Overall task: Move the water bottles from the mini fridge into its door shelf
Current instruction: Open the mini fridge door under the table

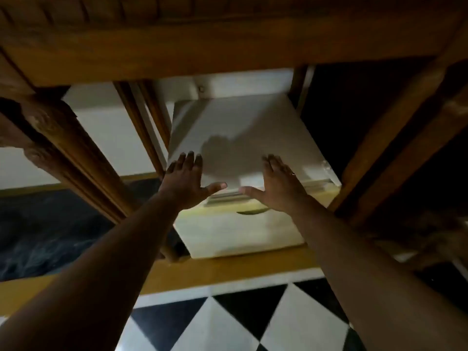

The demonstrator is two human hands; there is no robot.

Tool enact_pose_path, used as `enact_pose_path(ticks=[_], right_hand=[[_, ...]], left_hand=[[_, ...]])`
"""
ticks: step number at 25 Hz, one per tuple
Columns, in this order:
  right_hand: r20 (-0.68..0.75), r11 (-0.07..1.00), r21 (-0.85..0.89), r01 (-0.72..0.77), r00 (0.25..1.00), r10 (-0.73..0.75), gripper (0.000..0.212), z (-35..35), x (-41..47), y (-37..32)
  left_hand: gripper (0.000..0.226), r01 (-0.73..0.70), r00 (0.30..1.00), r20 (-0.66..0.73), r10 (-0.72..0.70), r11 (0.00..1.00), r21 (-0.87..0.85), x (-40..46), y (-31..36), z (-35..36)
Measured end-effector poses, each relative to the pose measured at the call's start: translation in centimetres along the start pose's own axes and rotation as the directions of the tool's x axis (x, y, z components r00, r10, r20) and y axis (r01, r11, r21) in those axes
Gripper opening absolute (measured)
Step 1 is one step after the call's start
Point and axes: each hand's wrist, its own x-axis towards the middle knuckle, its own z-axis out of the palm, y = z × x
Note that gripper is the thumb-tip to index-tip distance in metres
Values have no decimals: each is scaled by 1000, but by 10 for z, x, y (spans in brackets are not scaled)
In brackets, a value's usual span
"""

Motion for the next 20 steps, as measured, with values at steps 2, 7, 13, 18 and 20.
enact_pose_path(ticks=[2, 7, 13, 18, 20], right_hand=[[-5, 1000, 13, 16, 1000, -16, 130, 22, 19, 6], [-12, 996, -44, 77, 997, -78, 151, 66, 59, 15], [23, 997, -68, -24, 999, 26, 146, 65, 49, 15], [49, 995, -12, -102, 994, 102, 153, 58, 28, 10], [59, 996, 9, -88, 994, 87, 156, 58, 11, 12]], left_hand=[[119, 65, 998, -3, -65, 998, -3, 24, -7, 20], [125, 135, 990, -47, -136, 991, -17, 68, -40, 55], [114, 52, 998, -43, -52, 998, -21, 52, -45, 53], [119, 86, 996, -16, -85, 994, 66, 40, -47, 29], [118, 68, 998, 6, -68, 993, 99, 36, -43, 28]])
